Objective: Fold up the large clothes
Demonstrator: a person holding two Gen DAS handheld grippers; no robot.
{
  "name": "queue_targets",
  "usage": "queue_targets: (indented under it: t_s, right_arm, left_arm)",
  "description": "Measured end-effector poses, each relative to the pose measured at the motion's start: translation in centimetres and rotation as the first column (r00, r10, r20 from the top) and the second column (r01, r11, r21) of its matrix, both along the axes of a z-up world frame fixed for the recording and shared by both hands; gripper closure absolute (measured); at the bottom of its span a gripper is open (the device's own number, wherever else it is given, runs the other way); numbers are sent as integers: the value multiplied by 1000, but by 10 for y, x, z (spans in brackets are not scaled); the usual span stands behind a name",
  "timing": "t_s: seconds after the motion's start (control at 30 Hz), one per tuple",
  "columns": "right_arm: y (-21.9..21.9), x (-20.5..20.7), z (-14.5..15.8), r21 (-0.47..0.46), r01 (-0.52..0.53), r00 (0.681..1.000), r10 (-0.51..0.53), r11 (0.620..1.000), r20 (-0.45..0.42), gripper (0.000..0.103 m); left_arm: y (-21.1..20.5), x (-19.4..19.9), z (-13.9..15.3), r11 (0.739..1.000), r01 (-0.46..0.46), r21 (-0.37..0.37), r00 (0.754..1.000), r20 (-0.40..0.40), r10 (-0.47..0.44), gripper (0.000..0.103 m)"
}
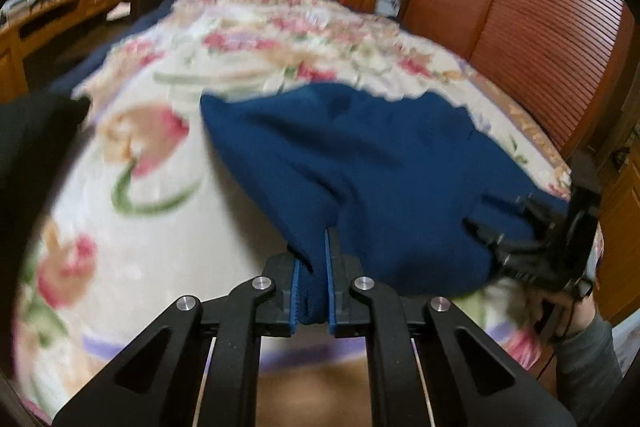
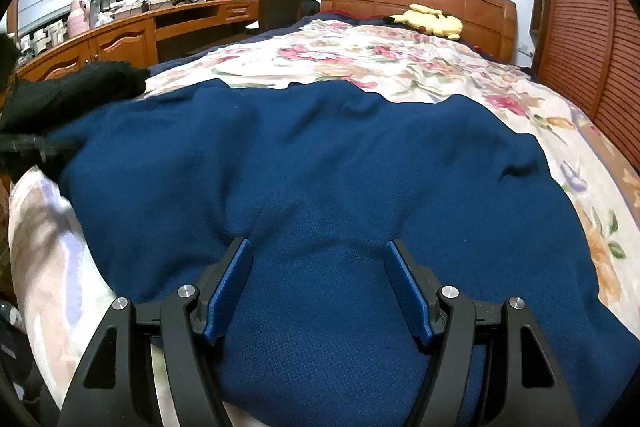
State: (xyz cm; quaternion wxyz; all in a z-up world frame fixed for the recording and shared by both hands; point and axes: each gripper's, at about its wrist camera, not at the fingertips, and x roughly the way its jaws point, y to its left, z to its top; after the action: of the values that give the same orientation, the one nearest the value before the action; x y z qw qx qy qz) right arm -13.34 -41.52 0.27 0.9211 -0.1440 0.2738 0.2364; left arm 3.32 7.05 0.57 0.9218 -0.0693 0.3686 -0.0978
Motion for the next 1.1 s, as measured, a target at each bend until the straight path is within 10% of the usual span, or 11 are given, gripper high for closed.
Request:
queue_targets:
  t_s: [0.47, 0.73, 0.9, 1.1]
  right_arm:
    - [-86, -49, 38, -8, 123, 985, -121, 992, 125, 32]
    - [-168, -79, 63, 31, 262, 951, -263, 965, 164, 36]
    - [-178, -86, 55, 23, 290, 944, -290, 957, 158, 36]
    - [-165, -87, 54, 28, 266, 953, -267, 964, 143, 36]
  left_arm:
    - [-153, 28, 97, 964, 223, 144, 959, 146, -244, 94]
    - [-263, 15, 99, 882, 427, 199, 878, 142, -457, 94]
    - [-275, 16, 72, 864, 473, 174, 871, 55, -488, 92]
    - [-250, 4, 77, 882, 455, 126, 882, 77, -466, 56]
